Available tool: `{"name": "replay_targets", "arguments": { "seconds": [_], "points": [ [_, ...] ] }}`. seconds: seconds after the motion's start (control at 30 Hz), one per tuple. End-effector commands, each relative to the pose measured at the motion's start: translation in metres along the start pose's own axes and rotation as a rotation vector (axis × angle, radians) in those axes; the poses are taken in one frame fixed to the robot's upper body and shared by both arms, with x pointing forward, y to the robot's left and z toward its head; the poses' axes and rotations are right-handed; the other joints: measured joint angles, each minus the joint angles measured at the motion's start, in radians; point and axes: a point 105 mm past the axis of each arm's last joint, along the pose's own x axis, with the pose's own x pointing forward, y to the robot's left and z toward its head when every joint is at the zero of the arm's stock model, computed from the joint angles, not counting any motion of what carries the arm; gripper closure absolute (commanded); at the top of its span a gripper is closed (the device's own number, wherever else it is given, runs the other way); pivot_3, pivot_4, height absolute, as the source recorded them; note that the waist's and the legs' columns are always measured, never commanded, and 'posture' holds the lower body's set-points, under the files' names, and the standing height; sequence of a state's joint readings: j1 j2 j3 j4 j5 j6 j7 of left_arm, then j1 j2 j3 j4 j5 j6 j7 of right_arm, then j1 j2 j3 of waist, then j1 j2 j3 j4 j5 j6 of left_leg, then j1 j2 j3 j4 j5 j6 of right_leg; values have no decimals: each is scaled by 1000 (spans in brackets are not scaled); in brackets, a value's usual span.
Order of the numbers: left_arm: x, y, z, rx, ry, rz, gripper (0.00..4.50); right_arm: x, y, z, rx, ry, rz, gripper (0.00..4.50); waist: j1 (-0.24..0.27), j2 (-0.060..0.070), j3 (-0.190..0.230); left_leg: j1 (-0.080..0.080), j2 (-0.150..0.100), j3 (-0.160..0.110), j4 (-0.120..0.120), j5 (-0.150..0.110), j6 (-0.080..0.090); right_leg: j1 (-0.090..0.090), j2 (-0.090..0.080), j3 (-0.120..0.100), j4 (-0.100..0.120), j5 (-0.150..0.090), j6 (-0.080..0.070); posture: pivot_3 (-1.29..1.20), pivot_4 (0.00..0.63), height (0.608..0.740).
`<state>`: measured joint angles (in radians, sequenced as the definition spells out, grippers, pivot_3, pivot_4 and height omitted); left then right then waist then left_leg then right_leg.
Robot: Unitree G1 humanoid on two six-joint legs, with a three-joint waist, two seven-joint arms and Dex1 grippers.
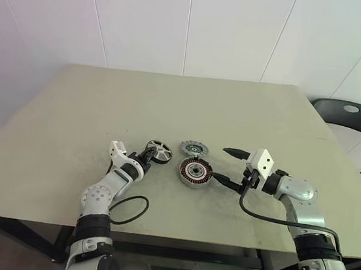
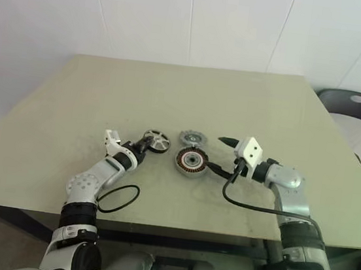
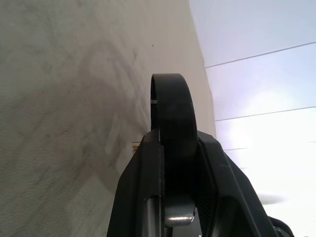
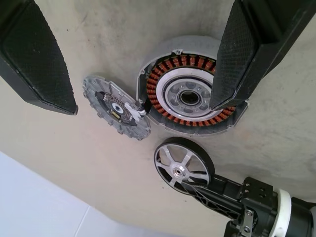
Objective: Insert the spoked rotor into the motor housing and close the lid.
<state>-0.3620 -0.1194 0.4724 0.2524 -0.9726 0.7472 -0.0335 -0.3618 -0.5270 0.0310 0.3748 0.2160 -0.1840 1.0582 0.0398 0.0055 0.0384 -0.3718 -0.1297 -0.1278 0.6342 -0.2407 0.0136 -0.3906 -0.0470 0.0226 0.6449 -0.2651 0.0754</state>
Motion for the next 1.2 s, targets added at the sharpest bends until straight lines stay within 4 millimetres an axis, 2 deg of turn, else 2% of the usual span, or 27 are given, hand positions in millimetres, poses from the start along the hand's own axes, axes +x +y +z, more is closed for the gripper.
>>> {"name": "replay_targets", "arguments": {
  "seconds": [0.03, 0.2, 0.3, 0.43, 0.7, 0.9, 1.2],
  "points": [
    [-5, -11, 7, -76, -40, -102, 4012, 1, -4, 12, -40, -36, -9, 0, -2, -1, 0, 0, 0, 0, 0, 0, 0, 0, 0, 0, 0, 0, 0, 0, 0, 740],
    [-7, -44, 3, -163, -7, -286, 4012, -12, -6, 18, 21, -57, 7, 0, 2, -3, 2, -2, 0, 1, -2, 0, 0, -3, 0, 0, -1, 2, -1, 0, 0, 740],
    [-3, -61, -12, -167, 89, -354, 4012, -21, -5, 19, 41, -46, 20, 0, 4, -4, 2, -4, 0, 0, -2, 0, 0, -4, 0, 0, -2, 3, 1, 0, 0, 740],
    [2, -69, -32, -162, 215, -385, 4012, -33, 3, 19, 84, -20, 65, 0, 2, -5, 3, -3, 0, 0, -2, 0, 1, -1, 0, 0, -6, 2, 0, 0, 0, 740],
    [13, -75, -59, -168, 371, -388, 4012, -39, 2, 16, 65, 2, 51, 0, 0, -5, 3, -3, 1, 0, -4, -1, 1, -2, 0, 0, -7, 2, 0, 0, 0, 740],
    [13, -73, -66, -168, 425, -369, 4012, -39, 3, 11, 62, 7, 37, 0, 1, -6, 3, -4, 1, 0, -4, -1, 1, -2, 0, 0, -9, 2, 1, 0, 0, 740],
    [5, -50, -78, -187, 482, -289, 4012, -39, -2, 8, 51, 13, 15, 0, 0, -5, 3, -3, 1, 0, -4, -2, 1, -1, 0, 0, -10, 3, 1, 0, 0, 740]
  ]
}}
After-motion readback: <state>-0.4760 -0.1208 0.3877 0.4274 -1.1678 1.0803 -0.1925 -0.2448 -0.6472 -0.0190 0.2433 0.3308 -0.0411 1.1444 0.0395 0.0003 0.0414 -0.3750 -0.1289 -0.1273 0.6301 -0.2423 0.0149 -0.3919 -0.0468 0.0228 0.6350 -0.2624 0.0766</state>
